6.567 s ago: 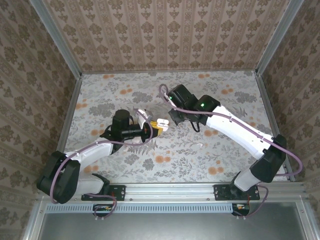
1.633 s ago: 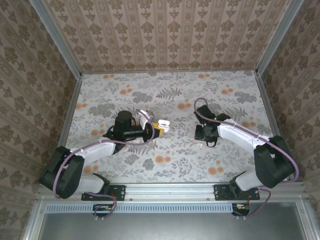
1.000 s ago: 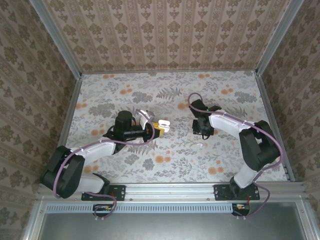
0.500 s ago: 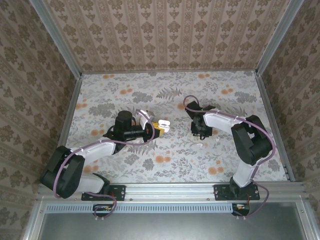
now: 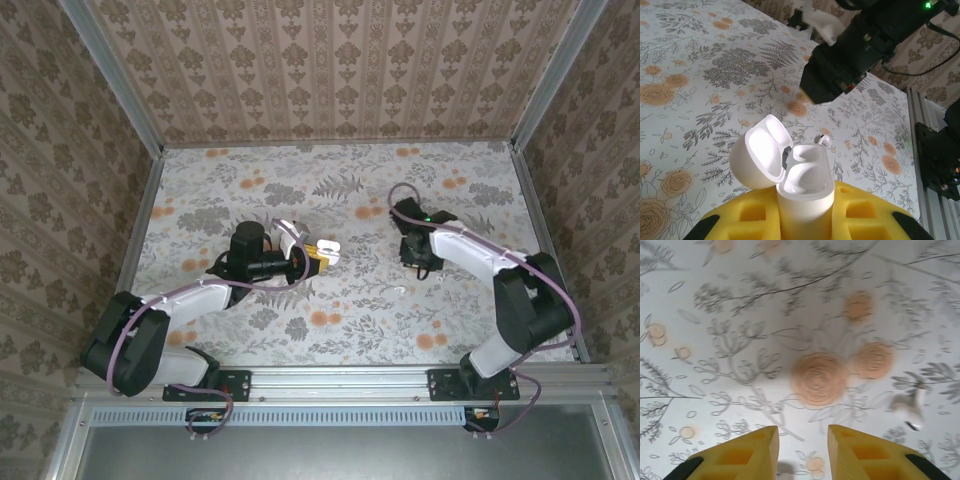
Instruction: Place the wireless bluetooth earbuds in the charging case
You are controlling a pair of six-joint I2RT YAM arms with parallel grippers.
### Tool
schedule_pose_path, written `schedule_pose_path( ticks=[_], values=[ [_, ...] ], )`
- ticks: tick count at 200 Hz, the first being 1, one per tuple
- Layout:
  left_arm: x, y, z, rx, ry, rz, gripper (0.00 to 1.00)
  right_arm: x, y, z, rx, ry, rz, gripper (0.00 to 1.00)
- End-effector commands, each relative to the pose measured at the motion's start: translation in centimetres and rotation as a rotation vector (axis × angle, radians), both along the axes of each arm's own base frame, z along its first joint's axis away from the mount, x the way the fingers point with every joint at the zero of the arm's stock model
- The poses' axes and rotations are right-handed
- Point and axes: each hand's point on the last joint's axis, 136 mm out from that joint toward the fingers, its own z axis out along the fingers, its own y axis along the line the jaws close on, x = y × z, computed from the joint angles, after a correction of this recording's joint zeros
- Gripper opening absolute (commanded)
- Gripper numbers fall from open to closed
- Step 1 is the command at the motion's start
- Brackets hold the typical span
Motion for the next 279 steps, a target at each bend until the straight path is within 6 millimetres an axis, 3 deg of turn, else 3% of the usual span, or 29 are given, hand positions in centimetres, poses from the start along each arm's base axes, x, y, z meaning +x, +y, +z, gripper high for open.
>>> schedule_pose_path(
  ticks=[1,40,112,152,186,207,228,248,279],
  values=[
    [0.0,-0.5,1.0,-0.025,-0.046,-0.039,0.00,-2.7,-3.7,-1.0,-0.021,0.063,-0.109,0.34],
    [-0.1,-0.6,1.0,-0.026,-0.047,-0.047,0.00,-2.9,-5.6,-3.2,0.139,0.048,-0.245,0.42],
    [-0.3,-0.3,0.7,-0.020,-0.045,-0.039,0.00,0.1,-2.9,-5.8,0.268,0.082,-0.159,0.42],
    [-0.3,-0.2,0.6,-0.012,-0.046,-0.034,0.00,1.6,0.0,-5.2,0.329,0.080,-0.055,0.40],
    [-0.2,-0.3,0.6,-0.013,-0.042,-0.036,0.00,2.8,2.7,-1.5,0.399,-0.001,0.000,0.40],
    [-0.1,-0.4,0.6,-0.013,-0.043,-0.037,0.00,3.5,1.9,1.1,0.364,-0.046,0.003,0.40],
    [0.0,-0.4,0.6,-0.013,-0.043,-0.036,0.00,4.1,0.8,2.1,0.316,-0.048,0.016,0.41],
    [-0.1,-0.4,0.6,-0.016,-0.038,-0.037,0.00,4.1,-0.2,1.2,0.276,0.000,0.025,0.40],
    [-0.2,-0.4,0.6,-0.017,-0.037,-0.041,0.00,4.4,-1.8,-1.9,0.294,0.049,-0.001,0.40]
  ],
)
